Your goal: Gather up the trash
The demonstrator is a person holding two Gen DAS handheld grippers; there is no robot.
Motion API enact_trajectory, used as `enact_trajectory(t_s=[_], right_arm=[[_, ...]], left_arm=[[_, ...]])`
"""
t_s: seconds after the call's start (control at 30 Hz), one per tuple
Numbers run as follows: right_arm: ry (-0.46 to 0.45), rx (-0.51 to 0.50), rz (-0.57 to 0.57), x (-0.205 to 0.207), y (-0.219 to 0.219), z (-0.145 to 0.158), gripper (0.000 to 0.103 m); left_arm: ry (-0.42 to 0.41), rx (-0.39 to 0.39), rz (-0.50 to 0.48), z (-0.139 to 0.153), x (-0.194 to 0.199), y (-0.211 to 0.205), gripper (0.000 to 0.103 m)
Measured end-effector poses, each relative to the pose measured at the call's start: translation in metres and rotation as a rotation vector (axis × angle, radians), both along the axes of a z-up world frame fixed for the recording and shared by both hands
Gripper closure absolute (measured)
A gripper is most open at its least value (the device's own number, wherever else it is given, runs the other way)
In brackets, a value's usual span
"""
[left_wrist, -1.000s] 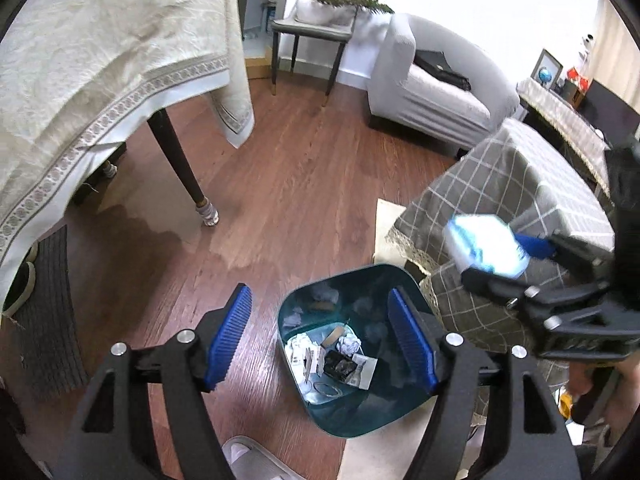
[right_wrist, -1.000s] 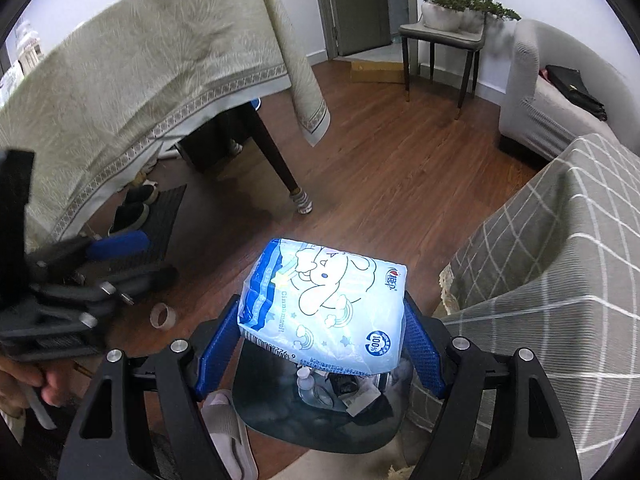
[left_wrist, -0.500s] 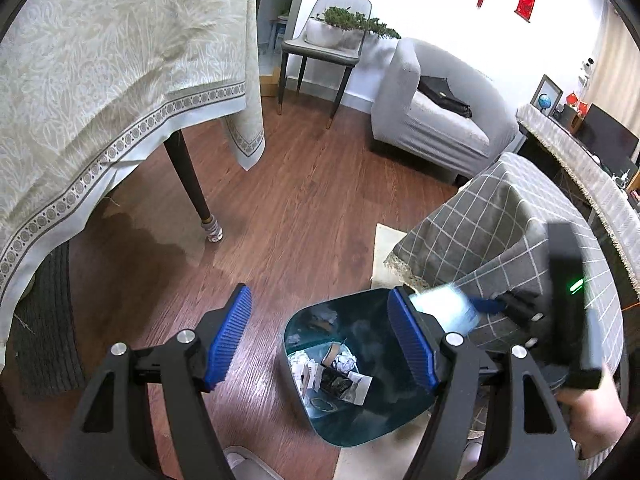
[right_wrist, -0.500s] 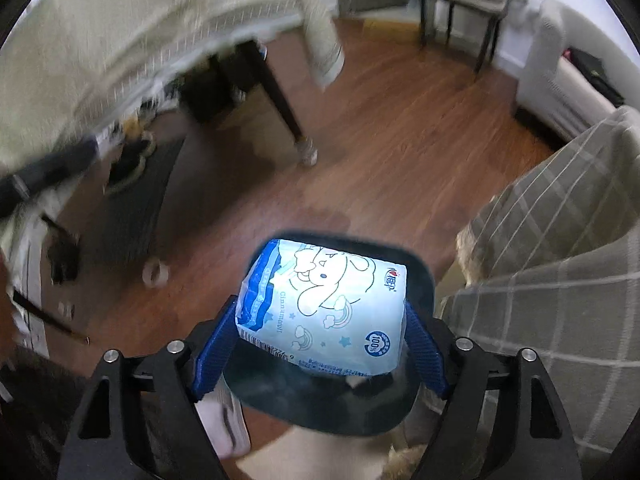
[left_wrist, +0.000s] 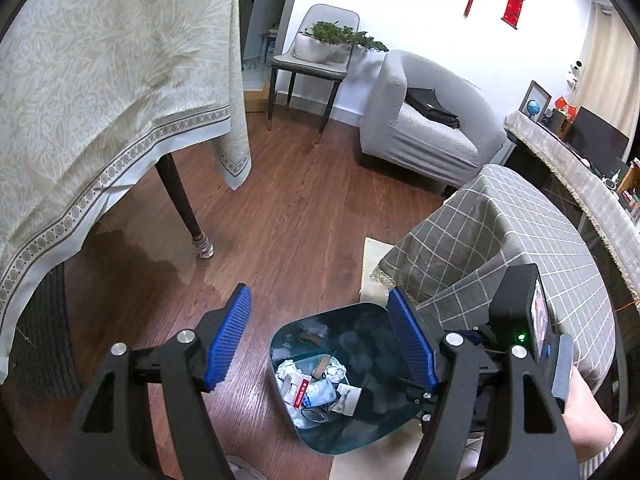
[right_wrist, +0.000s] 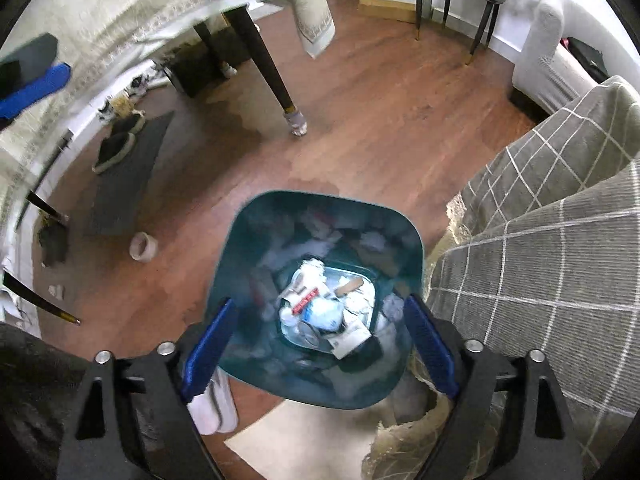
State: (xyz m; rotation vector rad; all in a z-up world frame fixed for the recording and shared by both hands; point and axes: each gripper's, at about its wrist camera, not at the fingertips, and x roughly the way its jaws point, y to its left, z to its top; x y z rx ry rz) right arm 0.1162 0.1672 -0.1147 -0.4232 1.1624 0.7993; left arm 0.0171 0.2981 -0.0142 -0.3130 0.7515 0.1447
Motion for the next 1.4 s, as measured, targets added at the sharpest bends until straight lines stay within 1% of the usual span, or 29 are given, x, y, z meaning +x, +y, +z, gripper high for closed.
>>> enact_trajectory(t_s=[0.1,0.2,0.3,0.4,0.5,0.57,0.6,0.63,0.7,0.8,0.83,0.9,0.93,1.0,1.1,1.17,1.23,1.3,1.4], right_arm=[[-0.022,0.037,0.008,-0.001,-0.001,0.017,0.027],[-0.069,0.086,0.007,-0.006,-0.004,0.04,0.03],[-0.128,0.108,-0.002,-0.008,-0.01,0.059,0.032],[-0.166,0.155,-0.025,-0.009,-0.022,0.079,0.032],[-0.208,0.18,-0.057,-0.011,-0.036,0.094,0.032],[-0.235,0.196,-0.096,-0.012,-0.051,0.106,0.032],[-0.263,0.193,-0.12,-0.012,-0.058,0.113,0.032],[-0.284,0.191,-0.137,-0.014,-0.063,0.117,0.031],[-0.307,0.225,-0.188,-0.016,-0.082,0.131,0.023],[-0.327,0.237,-0.245,-0.018,-0.11,0.145,0.021],[-0.329,0.238,-0.258,-0.018,-0.117,0.146,0.02],[-0.33,0.236,-0.293,-0.02,-0.137,0.15,0.018],[-0.334,0.232,-0.308,-0.021,-0.146,0.151,0.018],[-0.351,0.218,-0.344,-0.024,-0.165,0.155,0.013],[-0.372,0.204,-0.392,-0.03,-0.193,0.159,0.01],[-0.377,0.204,-0.428,-0.034,-0.209,0.161,0.008],[-0.384,0.208,-0.458,-0.039,-0.224,0.164,0.006],[-0.393,0.227,-0.485,-0.047,-0.24,0.168,0.004],[-0.421,0.241,-0.513,-0.062,-0.26,0.172,0.004]], left_arm=[[-0.016,0.012,0.0,0.007,0.001,-0.005,0.029],[-0.036,0.001,-0.002,0.014,-0.002,-0.01,0.029],[-0.053,0.009,0.002,0.022,-0.003,-0.014,0.026],[-0.066,0.004,0.008,0.028,-0.002,-0.017,0.024],[-0.071,0.015,0.007,0.031,-0.001,-0.022,0.022],[-0.08,0.028,0.0,0.033,-0.002,-0.027,0.017],[-0.09,0.034,-0.004,0.033,-0.003,-0.031,0.016],[-0.096,0.041,-0.006,0.032,-0.005,-0.036,0.015],[-0.1,0.051,-0.024,0.031,-0.006,-0.045,0.012],[-0.098,0.102,-0.053,0.034,-0.005,-0.063,0.011],[-0.099,0.109,-0.064,0.034,-0.005,-0.068,0.009],[-0.077,0.129,-0.072,0.036,-0.004,-0.079,0.009],[-0.079,0.141,-0.074,0.038,-0.006,-0.085,0.009],[-0.09,0.152,-0.085,0.042,-0.01,-0.093,0.009],[-0.11,0.18,-0.103,0.051,-0.02,-0.107,0.009],[-0.102,0.204,-0.11,0.056,-0.026,-0.116,0.006],[-0.096,0.224,-0.116,0.061,-0.032,-0.124,0.006],[-0.102,0.224,-0.11,0.066,-0.04,-0.127,0.004],[-0.103,0.239,-0.062,0.07,-0.05,-0.132,0.004]])
